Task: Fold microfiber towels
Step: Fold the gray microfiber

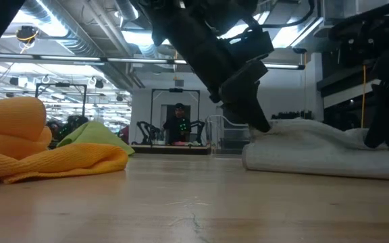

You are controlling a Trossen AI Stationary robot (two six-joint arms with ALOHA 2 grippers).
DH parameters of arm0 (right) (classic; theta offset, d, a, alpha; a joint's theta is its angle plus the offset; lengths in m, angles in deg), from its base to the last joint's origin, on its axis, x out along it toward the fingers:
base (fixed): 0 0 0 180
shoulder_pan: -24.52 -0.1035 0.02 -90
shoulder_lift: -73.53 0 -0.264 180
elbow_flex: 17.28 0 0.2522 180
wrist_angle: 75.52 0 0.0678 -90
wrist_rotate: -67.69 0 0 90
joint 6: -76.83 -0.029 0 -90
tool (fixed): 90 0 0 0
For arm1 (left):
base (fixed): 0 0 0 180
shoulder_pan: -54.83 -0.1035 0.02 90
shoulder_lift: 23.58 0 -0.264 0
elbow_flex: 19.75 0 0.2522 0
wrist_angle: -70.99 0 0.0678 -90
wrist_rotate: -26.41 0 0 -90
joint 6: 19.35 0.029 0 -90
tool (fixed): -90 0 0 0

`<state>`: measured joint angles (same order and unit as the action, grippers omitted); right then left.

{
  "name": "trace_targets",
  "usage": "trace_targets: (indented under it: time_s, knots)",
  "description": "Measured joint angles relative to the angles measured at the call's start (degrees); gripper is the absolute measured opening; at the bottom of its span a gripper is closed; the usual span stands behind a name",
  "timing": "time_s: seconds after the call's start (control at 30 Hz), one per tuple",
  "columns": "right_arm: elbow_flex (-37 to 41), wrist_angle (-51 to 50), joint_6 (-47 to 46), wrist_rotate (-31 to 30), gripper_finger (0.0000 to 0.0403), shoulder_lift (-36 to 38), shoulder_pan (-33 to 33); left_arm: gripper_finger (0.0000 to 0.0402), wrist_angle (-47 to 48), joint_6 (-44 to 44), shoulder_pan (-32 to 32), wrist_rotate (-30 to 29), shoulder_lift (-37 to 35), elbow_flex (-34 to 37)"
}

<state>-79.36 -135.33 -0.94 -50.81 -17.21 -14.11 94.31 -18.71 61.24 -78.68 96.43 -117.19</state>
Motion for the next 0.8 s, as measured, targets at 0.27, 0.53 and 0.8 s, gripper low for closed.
trace_targets:
  time_s: [0.27, 0.53, 0.8]
  knots:
    - [0.0, -0.1, 0.1, -0.2, 0.0063, -0.7, 1.1, 0.003, -0.1, 0.0, -2.0, 3.0, 0.0, 0.0]
    - [0.0, -2.5, 0.1, -0.2, 0.0109, -0.7, 2.0, 0.0077, -0.6, 0.1, -3.5, 3.4, 1.5, 0.0]
    - [-2.0, -9.1, 0.0, -0.1, 0.0119, -0.6, 2.5, 0.0088, -3.7, 1.1, -3.9, -3.6, 0.9, -0.5]
